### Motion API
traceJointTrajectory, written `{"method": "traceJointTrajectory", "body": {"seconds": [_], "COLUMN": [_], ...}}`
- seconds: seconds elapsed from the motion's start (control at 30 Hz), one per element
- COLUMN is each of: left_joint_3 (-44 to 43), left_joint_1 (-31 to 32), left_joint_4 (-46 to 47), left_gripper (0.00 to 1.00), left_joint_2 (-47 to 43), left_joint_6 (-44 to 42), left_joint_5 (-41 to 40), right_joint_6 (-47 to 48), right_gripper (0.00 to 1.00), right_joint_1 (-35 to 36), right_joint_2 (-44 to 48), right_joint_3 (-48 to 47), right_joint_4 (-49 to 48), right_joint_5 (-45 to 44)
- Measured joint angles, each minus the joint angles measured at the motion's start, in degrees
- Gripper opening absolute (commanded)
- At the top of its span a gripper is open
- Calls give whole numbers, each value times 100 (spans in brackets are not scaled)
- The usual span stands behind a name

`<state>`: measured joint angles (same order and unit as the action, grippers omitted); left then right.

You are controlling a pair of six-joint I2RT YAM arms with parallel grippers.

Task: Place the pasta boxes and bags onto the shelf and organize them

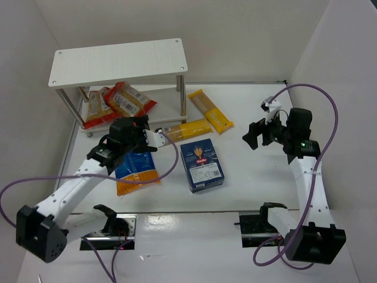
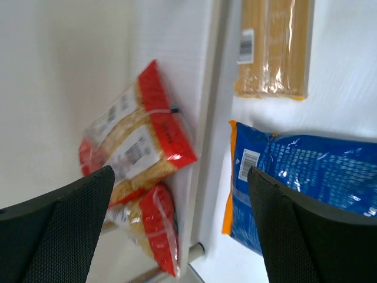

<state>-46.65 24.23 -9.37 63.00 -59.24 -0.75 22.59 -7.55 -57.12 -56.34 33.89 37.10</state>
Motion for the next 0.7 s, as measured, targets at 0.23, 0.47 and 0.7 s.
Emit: {"method": "traceJointTrajectory", "body": {"seconds": [0.23,0.47,0.7], "left_joint_3": [-507,-553,-647], "left_joint_1": [9,-50,-1137], "left_joint_4": [-1360,-2264,-2411], "left_gripper": [100,100,100], "left_joint_2": [-1499,-2505,-3093], "left_joint_6": [1639,3482,4852], "left_joint_5": [109,-116,-98], "right_joint_6": [-175,-623,-1010], "right_gripper": [98,98,98], "right_joint_1": [0,-11,-44], "right_joint_2": [603,990,1093], "right_joint_3": [170,195,365], "right_joint_4": [7,-9,-44], "right_joint_5": [-109,-723,-1576]}}
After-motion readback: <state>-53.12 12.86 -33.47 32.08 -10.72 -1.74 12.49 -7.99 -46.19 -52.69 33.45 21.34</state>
